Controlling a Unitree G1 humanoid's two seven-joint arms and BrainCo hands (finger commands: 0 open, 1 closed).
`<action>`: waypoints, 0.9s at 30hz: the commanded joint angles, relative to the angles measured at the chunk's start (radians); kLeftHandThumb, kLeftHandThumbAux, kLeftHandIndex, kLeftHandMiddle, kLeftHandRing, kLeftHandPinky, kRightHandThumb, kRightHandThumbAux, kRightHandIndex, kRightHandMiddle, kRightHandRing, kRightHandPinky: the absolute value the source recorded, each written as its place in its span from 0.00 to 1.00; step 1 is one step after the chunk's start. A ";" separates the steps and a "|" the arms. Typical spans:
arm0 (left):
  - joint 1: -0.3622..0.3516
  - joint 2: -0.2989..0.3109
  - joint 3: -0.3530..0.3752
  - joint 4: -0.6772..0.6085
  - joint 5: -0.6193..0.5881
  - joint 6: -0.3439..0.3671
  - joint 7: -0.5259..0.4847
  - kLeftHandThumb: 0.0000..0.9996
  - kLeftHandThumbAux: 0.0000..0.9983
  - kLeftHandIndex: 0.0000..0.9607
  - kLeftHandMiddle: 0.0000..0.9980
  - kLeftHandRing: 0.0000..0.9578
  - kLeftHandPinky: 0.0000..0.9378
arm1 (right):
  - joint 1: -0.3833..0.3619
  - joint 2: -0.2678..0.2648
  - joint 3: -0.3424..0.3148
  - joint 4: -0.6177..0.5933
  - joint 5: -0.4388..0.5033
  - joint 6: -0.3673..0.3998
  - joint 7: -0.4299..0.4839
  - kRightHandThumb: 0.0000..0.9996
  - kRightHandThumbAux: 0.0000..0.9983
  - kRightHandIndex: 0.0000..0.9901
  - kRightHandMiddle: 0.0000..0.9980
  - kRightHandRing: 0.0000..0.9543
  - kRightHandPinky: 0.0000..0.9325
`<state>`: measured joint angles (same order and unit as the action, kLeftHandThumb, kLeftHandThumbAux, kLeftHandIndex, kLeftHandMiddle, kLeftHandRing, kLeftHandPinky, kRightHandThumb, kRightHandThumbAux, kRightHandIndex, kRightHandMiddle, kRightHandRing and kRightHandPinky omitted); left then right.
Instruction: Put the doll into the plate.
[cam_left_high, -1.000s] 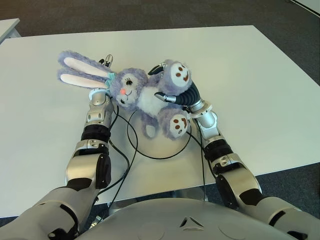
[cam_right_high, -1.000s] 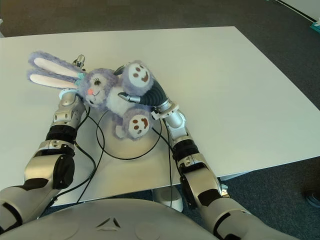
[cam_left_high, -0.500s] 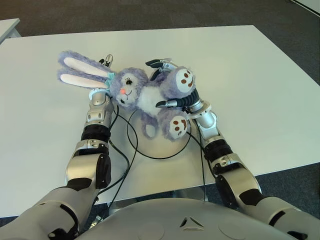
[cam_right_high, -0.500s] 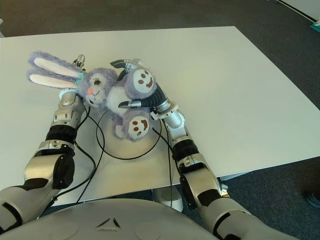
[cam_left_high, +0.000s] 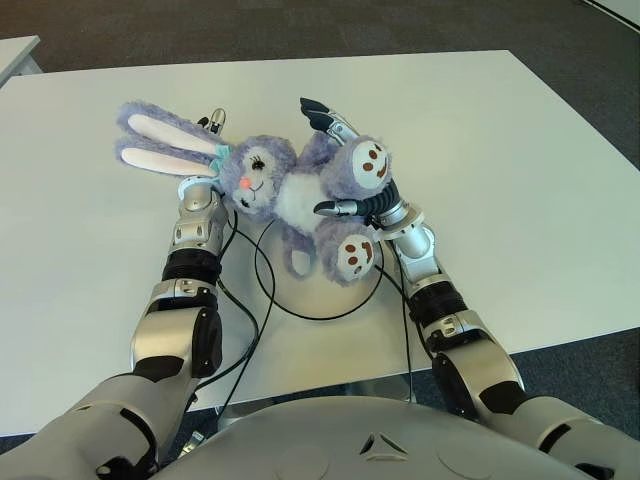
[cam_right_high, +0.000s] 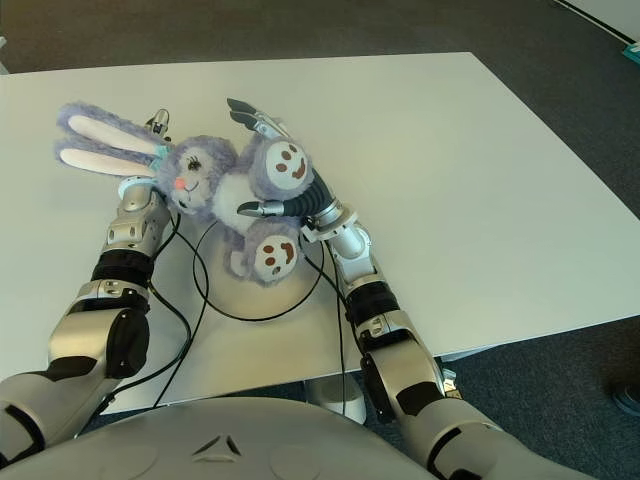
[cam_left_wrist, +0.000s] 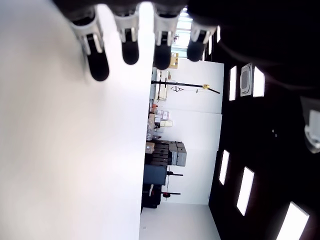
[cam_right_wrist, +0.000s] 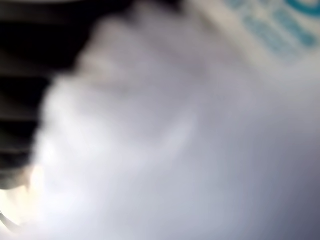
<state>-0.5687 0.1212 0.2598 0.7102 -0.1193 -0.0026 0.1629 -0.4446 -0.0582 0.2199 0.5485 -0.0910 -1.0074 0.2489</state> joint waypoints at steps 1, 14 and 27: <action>0.016 -0.006 -0.002 0.015 -0.001 0.022 0.004 0.00 0.41 0.00 0.10 0.08 0.00 | 0.148 -0.010 0.025 0.065 -0.029 0.032 0.004 0.10 0.51 0.05 0.05 0.04 0.03; 0.016 -0.008 -0.002 0.016 -0.003 0.018 0.002 0.00 0.40 0.00 0.11 0.09 0.00 | 0.161 -0.006 0.018 0.027 -0.026 0.058 -0.007 0.06 0.51 0.00 0.00 0.00 0.00; 0.014 -0.008 0.003 0.021 -0.010 0.017 0.002 0.00 0.40 0.00 0.11 0.08 0.00 | 0.165 -0.017 -0.038 -0.123 -0.020 0.120 -0.055 0.02 0.43 0.00 0.00 0.00 0.00</action>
<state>-0.5706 0.1201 0.2605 0.7102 -0.1256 -0.0065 0.1629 -0.3782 -0.0693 0.1908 0.4161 -0.1036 -0.9190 0.2107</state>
